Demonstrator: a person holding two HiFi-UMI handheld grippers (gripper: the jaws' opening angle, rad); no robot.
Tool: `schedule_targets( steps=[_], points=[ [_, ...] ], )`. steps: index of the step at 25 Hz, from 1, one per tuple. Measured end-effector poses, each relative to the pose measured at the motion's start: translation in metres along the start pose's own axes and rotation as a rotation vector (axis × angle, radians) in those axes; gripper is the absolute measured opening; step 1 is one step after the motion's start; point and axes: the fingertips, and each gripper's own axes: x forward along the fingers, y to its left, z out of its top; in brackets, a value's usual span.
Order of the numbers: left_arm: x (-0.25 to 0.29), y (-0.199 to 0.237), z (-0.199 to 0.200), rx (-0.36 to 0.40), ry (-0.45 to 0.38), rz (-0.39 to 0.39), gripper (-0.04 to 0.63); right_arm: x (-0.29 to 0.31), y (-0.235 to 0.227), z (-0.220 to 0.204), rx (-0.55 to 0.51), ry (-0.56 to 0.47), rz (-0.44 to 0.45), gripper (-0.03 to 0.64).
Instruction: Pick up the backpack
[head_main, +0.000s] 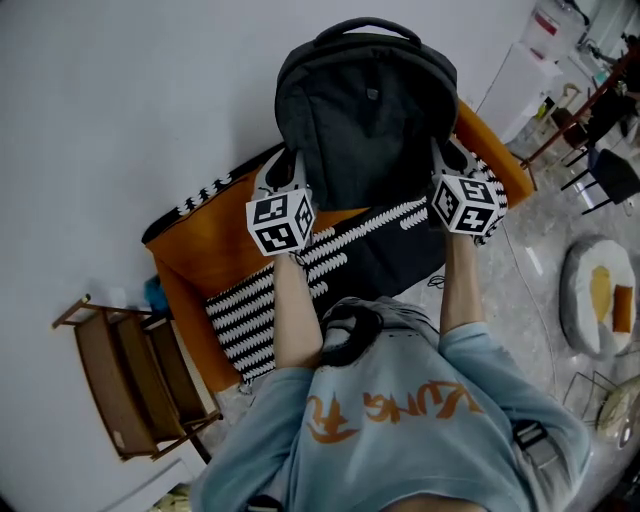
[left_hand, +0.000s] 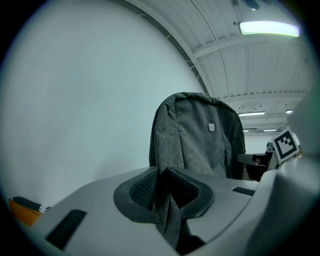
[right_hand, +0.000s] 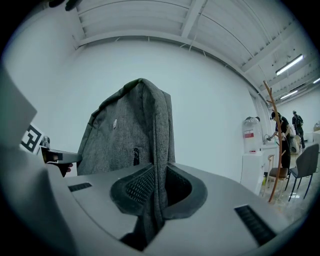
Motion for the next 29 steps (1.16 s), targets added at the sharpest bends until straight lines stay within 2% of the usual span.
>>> schedule_targets(
  steps=[29],
  points=[
    [0.006, -0.014, 0.005, -0.036, -0.016, -0.046, 0.064, -0.017, -0.012, 0.007, 0.015, 0.008, -0.040, 0.034]
  ],
)
